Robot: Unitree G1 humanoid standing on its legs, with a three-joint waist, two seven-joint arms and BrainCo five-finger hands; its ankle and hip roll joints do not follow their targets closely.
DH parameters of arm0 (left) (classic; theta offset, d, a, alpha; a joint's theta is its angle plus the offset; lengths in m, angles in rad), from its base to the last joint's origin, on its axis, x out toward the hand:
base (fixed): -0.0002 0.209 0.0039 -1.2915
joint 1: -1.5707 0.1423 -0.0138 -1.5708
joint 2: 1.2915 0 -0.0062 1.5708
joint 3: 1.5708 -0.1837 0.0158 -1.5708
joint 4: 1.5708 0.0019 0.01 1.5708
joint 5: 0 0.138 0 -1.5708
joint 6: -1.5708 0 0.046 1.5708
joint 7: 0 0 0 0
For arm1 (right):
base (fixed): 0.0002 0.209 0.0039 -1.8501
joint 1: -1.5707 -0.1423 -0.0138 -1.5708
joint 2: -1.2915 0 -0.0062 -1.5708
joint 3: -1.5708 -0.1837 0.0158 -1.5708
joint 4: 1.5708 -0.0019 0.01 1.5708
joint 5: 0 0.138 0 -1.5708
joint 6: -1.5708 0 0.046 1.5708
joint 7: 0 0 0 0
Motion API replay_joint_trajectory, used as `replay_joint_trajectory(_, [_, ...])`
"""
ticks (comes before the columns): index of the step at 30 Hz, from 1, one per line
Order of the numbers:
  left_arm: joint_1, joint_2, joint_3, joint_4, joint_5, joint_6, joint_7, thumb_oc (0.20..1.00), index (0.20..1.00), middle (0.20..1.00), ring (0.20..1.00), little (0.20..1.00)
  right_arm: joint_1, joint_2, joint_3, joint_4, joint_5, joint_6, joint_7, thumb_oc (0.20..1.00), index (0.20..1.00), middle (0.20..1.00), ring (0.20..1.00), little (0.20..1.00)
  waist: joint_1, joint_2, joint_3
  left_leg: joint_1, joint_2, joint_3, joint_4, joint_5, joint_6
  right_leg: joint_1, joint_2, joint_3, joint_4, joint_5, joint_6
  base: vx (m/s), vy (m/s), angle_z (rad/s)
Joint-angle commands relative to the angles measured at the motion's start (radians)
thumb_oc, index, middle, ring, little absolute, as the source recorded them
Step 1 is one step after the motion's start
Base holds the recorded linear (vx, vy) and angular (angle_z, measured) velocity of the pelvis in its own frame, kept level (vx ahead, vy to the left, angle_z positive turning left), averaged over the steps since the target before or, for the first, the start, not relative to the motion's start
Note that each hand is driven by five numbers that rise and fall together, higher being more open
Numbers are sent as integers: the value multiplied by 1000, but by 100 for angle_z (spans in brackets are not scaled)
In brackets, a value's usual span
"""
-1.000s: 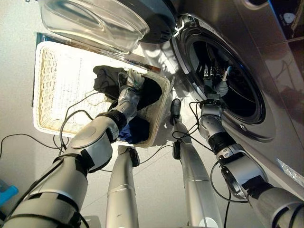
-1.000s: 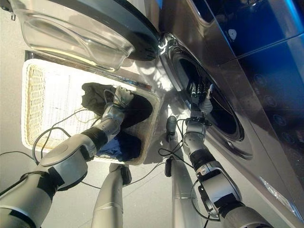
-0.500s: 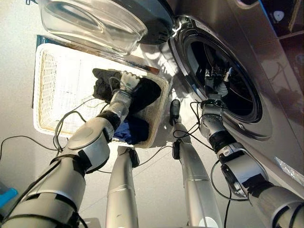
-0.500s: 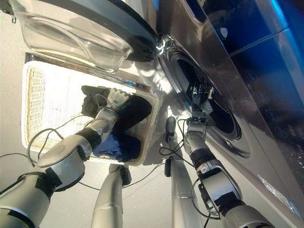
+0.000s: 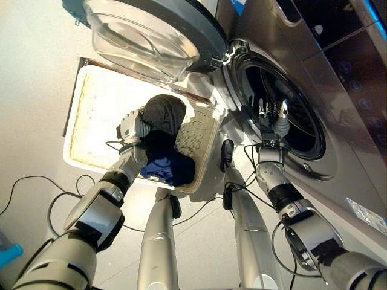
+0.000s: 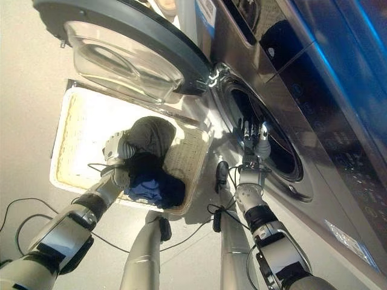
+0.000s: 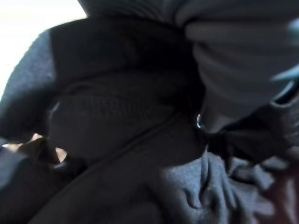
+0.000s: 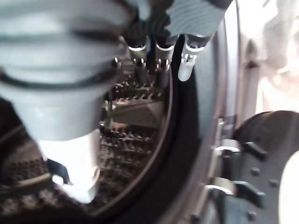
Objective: Put the clothes into the washing machine.
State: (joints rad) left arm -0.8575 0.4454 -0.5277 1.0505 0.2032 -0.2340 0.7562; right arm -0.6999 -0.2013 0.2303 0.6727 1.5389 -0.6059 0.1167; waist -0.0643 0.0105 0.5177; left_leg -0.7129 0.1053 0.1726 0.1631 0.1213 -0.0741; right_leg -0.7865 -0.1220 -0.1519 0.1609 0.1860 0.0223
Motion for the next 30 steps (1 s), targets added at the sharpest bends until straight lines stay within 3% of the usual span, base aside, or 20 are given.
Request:
replay_joint_trajectory(1, [-24,4,71,-64,2,-125,133,200,200,200,200,200,25,-8,-28,-72,-84,-16,-22,1000,1000,1000,1000,1000,21,16,2,36,-44,-10,-41,1,-36,31,-15,-50,164,-124,119,-19,4,10])
replay_joint_trajectory(3, [-12,-2,86,-87,4,-163,143,200,200,200,200,200,27,-12,-24,-71,-103,-11,-13,1000,1000,1000,1000,1000,25,17,2,37,-44,-12,-42,2,-33,34,-16,-54,161,-122,116,-25,-5,8])
replay_joint_trajectory(7, [25,-23,99,-171,15,-218,159,200,200,200,200,200,37,-26,14,-98,-312,-4,-18,1000,1000,1000,1000,1000,35,19,2,61,-51,-25,-40,-11,-28,58,-21,-60,167,-134,115,-28,-15,3])
replay_joint_trajectory(8, [36,-27,111,-220,-4,-244,139,200,200,200,200,200,32,-49,52,-114,-556,6,-64,1000,1000,1000,1000,1000,42,21,2,62,-53,-30,-42,-10,-24,59,-23,-64,166,-130,114,-36,-20,4])
replay_joint_trajectory(9, [36,-27,112,-220,-4,-244,138,200,200,200,200,200,31,-49,53,-116,-560,6,-69,1000,1000,1000,1000,1000,42,21,2,60,-53,-31,-41,-10,-24,59,-23,-64,166,-130,114,-42,-37,5])
replay_joint_trajectory(10, [60,-31,125,-260,-29,-280,107,200,200,200,200,200,31,-96,91,-124,-752,26,-116,1000,1000,1000,1000,1000,48,20,2,72,-56,-33,-37,-18,-23,69,-29,-69,173,-137,116,-16,-24,4])
replay_joint_trajectory(12, [68,-29,133,-284,-48,-306,80,200,200,200,200,200,25,-128,109,-128,-848,52,-118,1000,1000,1000,1000,1000,52,21,2,69,-55,-35,-34,-18,-20,67,-32,-73,176,-135,117,-14,-36,2])
replay_joint_trajectory(15, [108,-25,152,-343,-79,-376,-3,200,200,200,200,200,15,-204,143,-119,-864,95,-6,1000,1000,1000,1000,1000,67,19,2,88,-59,-39,-28,-30,-17,88,-40,-86,180,-144,120,-16,-55,12])
replay_joint_trajectory(20, [115,-11,129,-418,-101,-389,-61,200,200,200,200,200,-29,-218,180,-147,-787,153,155,1000,1000,1000,1000,1000,83,22,2,87,-68,-54,-21,-32,-14,92,-42,-94,181,-143,118,-14,-17,7])
replay_joint_trajectory(25, [104,-16,108,-452,-106,-397,-114,200,200,200,200,200,-73,-205,220,-169,-862,163,165,1000,1000,1000,1000,1000,91,25,2,95,-75,-64,-18,-33,-14,104,-43,-96,177,-144,117,-6,-17,4])
replay_joint_trajectory(30, [75,-22,95,-462,-151,-412,-191,200,200,200,200,200,-143,-216,279,-128,-1011,223,174,1000,1000,1000,1000,1000,101,27,2,97,-77,-68,-5,-36,-14,114,-50,-104,181,-148,115,5,-6,0])
